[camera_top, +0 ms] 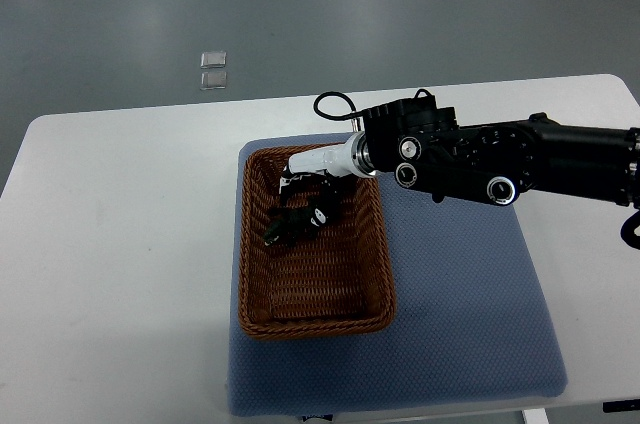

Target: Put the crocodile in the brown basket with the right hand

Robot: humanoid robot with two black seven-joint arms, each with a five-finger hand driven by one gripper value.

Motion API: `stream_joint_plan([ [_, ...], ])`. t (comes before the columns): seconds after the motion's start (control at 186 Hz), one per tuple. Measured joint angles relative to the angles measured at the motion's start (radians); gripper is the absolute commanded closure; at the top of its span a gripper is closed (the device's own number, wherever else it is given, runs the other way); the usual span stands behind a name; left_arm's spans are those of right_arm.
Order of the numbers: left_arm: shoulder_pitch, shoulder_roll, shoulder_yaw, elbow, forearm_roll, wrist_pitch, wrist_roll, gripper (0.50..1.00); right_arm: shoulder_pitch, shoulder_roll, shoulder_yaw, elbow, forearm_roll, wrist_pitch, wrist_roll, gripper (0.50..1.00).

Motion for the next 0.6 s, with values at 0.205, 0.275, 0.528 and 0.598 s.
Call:
stream_joint_plan([
  [0.205, 0.0, 0.0, 0.001, 0.0, 0.0, 0.0, 0.0, 0.5, 0.013, -0.024, 0.021, 0.0, 0.01, 0.013, 0.001, 0.581],
  [0.275, 0.0, 0.0, 0.002, -0.001, 0.0, 0.0, 0.0, 0.5, 0.032, -0.044, 0.055, 0.0, 0.017, 0.014, 0.002, 0.579],
  [0.528, 0.0, 0.0, 0.002, -0.003, 0.0, 0.0, 0.0, 0.5, 0.037, -0.168, 0.274, 0.0, 0.024, 0.06, 0.004, 0.579],
  [0.598, 0.0, 0.0, 0.003, -0.005, 0.0, 0.0, 0.0, 0.5, 0.021, -0.21, 0.318, 0.0, 0.031, 0.069, 0.005, 0.579],
])
